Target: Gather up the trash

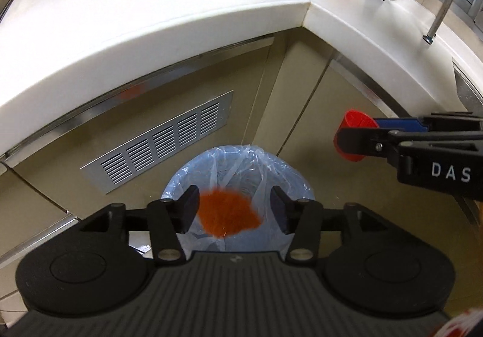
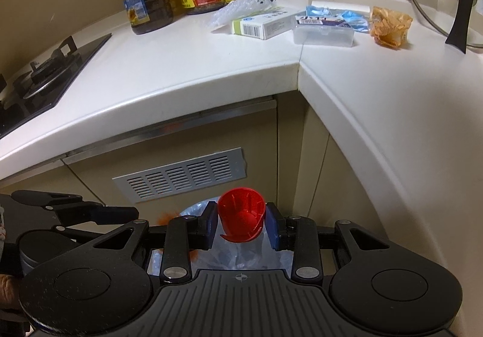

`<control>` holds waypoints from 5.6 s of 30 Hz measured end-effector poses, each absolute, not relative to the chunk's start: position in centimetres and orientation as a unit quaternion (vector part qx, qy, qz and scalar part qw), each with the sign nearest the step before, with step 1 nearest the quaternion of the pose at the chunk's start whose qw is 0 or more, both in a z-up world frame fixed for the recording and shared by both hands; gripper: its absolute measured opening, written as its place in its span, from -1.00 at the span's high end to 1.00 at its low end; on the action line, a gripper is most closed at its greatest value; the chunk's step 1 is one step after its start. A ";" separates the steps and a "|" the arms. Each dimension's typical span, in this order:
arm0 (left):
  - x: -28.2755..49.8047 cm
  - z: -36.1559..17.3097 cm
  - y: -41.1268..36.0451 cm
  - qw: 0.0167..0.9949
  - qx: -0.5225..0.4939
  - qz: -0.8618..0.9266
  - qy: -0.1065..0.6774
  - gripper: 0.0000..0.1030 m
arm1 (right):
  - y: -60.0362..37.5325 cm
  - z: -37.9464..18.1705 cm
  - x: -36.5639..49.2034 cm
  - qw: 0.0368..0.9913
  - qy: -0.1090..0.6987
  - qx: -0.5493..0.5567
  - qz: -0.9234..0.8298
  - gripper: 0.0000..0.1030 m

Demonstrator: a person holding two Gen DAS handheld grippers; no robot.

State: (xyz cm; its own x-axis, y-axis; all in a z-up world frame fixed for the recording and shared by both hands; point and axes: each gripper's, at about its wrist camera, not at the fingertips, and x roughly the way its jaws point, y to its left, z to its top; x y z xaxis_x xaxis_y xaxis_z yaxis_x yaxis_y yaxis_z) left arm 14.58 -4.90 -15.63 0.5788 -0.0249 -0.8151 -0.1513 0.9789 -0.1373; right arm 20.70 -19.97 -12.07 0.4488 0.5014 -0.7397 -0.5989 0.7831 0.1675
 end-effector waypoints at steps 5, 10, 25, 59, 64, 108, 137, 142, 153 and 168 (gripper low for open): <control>14.1 -15.9 -4.4 0.883 -0.108 0.049 0.454 0.04 | -19.8 -12.6 20.8 0.844 0.418 -0.062 0.330 0.34; 13.4 -16.0 -4.1 0.883 -0.114 0.063 0.450 0.04 | -19.6 -13.1 20.5 0.840 0.420 -0.066 0.336 0.34; 11.6 -17.4 -2.7 0.875 -0.130 0.094 0.456 0.04 | -18.5 -15.8 20.0 0.821 0.443 -0.083 0.350 0.34; 12.1 -19.4 -1.6 0.860 -0.146 0.115 0.476 0.04 | -17.1 -20.3 21.9 0.801 0.480 -0.082 0.347 -0.24; 12.0 -18.8 -1.5 0.862 -0.146 0.112 0.472 0.04 | -17.1 -19.8 21.7 0.805 0.476 -0.084 0.345 -0.25; 38.2 -6.6 -11.5 0.940 -0.113 0.093 0.309 -0.85 | -33.0 -4.2 43.0 0.931 0.310 0.011 0.193 -0.45; 39.4 -7.1 -11.4 0.940 -0.069 0.126 0.310 -0.68 | -28.7 -7.1 47.7 0.910 0.316 0.007 0.268 -0.45; 38.1 -6.4 -10.4 0.941 -0.075 0.127 0.303 -0.68 | -26.9 -7.6 48.3 0.912 0.313 0.004 0.265 -0.45; 36.8 -5.7 -9.6 0.944 -0.087 0.119 0.294 -0.67 | -26.2 -7.8 48.4 0.918 0.304 -0.002 0.255 0.10; 31.7 -4.4 -9.7 0.953 -0.091 0.081 0.277 -0.67 | -28.3 -5.1 42.3 0.923 0.290 0.011 0.254 0.68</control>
State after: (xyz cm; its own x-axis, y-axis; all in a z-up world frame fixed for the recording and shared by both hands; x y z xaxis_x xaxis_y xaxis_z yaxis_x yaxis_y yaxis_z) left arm 31.68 -9.73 -4.35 0.8339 0.1034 -0.5421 -0.2042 0.9704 -0.1291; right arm 42.26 -28.27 -5.06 0.7029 0.4745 -0.5300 -0.4621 0.8710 0.1669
